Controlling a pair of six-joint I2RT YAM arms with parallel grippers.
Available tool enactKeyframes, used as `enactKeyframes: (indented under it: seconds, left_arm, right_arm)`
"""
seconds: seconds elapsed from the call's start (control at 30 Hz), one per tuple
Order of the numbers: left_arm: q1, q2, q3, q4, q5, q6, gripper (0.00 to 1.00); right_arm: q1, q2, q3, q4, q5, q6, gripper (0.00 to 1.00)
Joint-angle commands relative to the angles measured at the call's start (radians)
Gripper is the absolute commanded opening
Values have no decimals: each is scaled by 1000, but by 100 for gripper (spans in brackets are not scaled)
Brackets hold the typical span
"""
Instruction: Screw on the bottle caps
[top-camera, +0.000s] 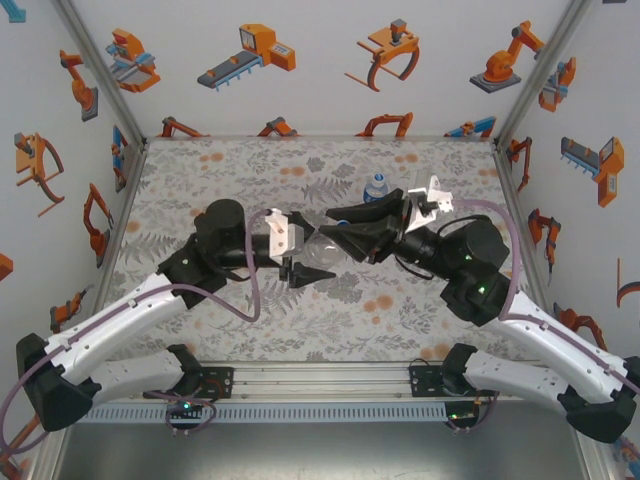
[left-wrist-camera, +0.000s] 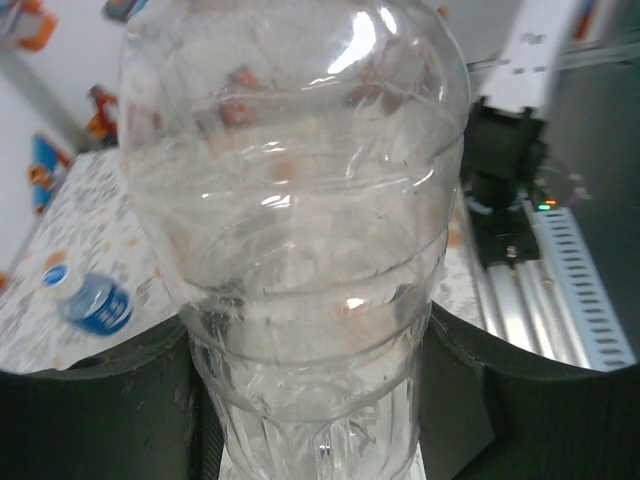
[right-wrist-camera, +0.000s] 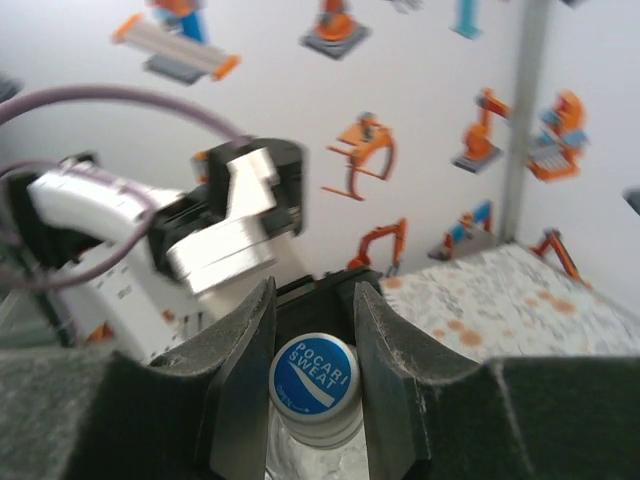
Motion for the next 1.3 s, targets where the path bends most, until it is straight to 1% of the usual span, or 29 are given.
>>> enactKeyframes:
  seconds: [0.0, 0.03, 0.13, 0.2, 0.23, 0.27, 0.33, 0.43, 0.53, 0.6, 0.63, 0.7, 0.77, 0.83, 0.93, 1.0, 1.1, 1.2, 1.27]
  left_arm:
    - [-77, 4, -11, 100, -278, 59, 0]
    - [-94, 13, -18, 129, -334, 45, 0]
    - [-144, 40, -20, 166, -490, 32, 0]
    - [-173, 61, -6, 164, -584, 26, 0]
    - [-178, 69, 0, 161, -603, 18, 0]
    - [-181, 76, 7, 157, -608, 9, 0]
    - [-182, 86, 13, 152, -602, 2, 0]
    - [-182, 91, 17, 135, -593, -3, 0]
    - [-177, 90, 20, 108, -577, 5, 0]
    - [-162, 83, 18, 94, -526, 4, 0]
    - [-155, 79, 18, 88, -500, 3, 0]
    - [-130, 71, 18, 75, -418, -1, 0]
    - [-106, 61, 15, 75, -316, -8, 0]
    - [-87, 51, 14, 77, -190, -6, 0]
    - [-71, 35, 12, 83, 34, 18, 0]
    - [-68, 26, 19, 85, 181, 31, 0]
    - [-68, 24, 33, 89, 348, 37, 0]
    - [-70, 29, 47, 98, 437, 21, 0]
    - [-73, 30, 54, 97, 467, 15, 0]
  right_arm:
    - [-4, 43, 18, -193, 479, 173, 0]
    - [-3, 51, 30, -242, 560, 224, 0]
    - [15, 75, 47, -318, 723, 303, 0]
    - [38, 98, 74, -374, 812, 316, 0]
    - [53, 104, 78, -377, 840, 310, 0]
    - [64, 110, 77, -365, 852, 294, 0]
    - [67, 122, 87, -362, 829, 279, 0]
    - [68, 127, 110, -360, 758, 211, 0]
    - [66, 100, 94, -309, 689, 142, 0]
    - [67, 70, 92, -292, 642, 91, 21]
    - [66, 59, 96, -287, 617, 61, 28]
    - [67, 34, 105, -289, 548, 7, 39]
    - [65, 8, 113, -292, 466, -36, 46]
    - [65, -21, 118, -293, 350, -91, 49]
    - [66, -63, 124, -303, 135, -168, 54]
    - [65, -80, 132, -311, -3, -209, 55]
    - [66, -107, 99, -245, -225, -262, 55]
    - [66, -121, 51, -128, -396, -263, 55]
    - [65, -117, 30, -77, -477, -268, 55]
